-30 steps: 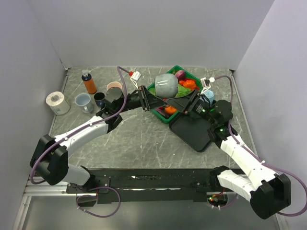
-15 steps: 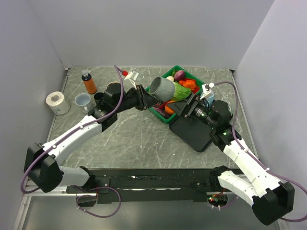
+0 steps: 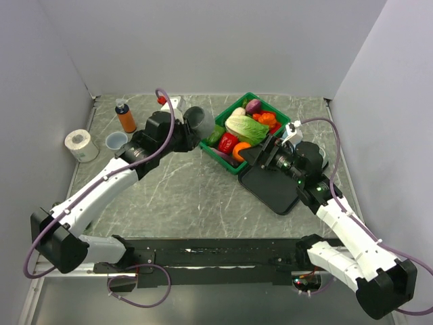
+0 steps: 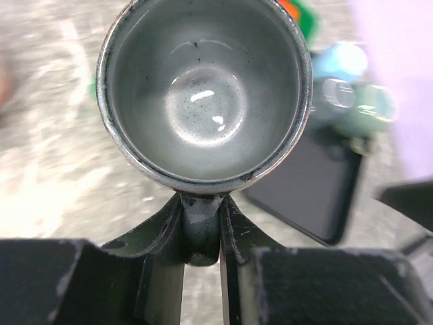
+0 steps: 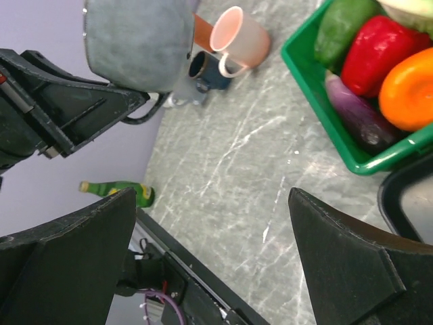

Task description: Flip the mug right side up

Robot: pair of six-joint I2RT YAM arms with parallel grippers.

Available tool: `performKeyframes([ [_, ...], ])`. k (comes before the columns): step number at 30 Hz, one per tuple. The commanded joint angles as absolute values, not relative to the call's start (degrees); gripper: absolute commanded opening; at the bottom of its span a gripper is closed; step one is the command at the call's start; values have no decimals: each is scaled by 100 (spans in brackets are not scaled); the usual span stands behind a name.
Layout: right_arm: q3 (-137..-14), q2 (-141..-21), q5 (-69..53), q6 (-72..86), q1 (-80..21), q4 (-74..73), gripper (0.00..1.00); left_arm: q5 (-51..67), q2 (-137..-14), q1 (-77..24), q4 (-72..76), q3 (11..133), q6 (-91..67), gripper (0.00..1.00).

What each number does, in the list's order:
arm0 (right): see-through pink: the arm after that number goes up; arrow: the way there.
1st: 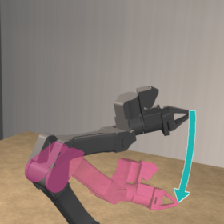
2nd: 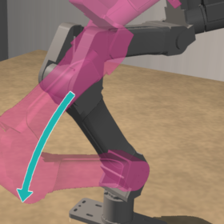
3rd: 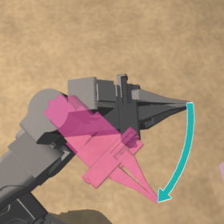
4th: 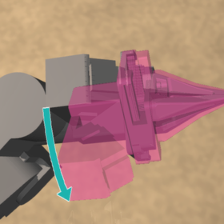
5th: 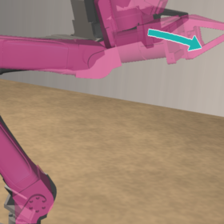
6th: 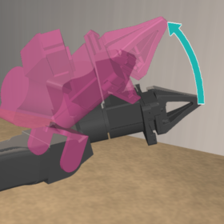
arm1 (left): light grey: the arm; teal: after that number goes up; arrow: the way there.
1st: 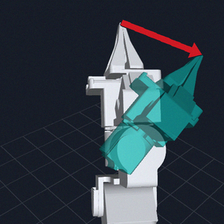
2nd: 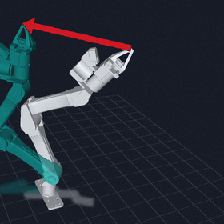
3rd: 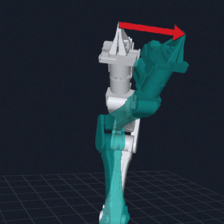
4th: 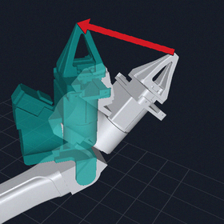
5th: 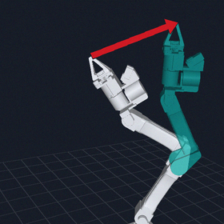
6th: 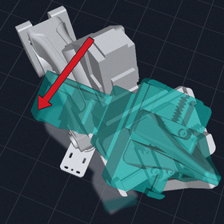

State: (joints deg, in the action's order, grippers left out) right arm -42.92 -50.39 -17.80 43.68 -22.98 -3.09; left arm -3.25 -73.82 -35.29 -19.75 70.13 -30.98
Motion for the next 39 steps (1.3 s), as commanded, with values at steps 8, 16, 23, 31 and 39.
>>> performKeyframes([
  [8, -4597, -5273, -1564, 4254, -2153, -799, 100, -809, -8418, -2506, -1626, 8190, -2725, 1],
  [16, -4465, -5291, -1801, 4166, -1899, -975, 100, -737, -10096, -2180, -1617, 9613, -2470, 1],
  [23, -4465, -5422, -1924, 4087, -1688, -1063, 100, -1203, -11354, -2180, -1731, 10695, -2733, 1],
  [31, -4447, -5528, -1986, 4087, -1556, -1116, 100, -1283, -12172, -2188, -1583, 10926, -2725, 1],
  [39, -4421, -5651, -2127, 4087, -1450, -1099, 100, -1046, -12322, -2215, -1257, 10380, -2637, 1],
])
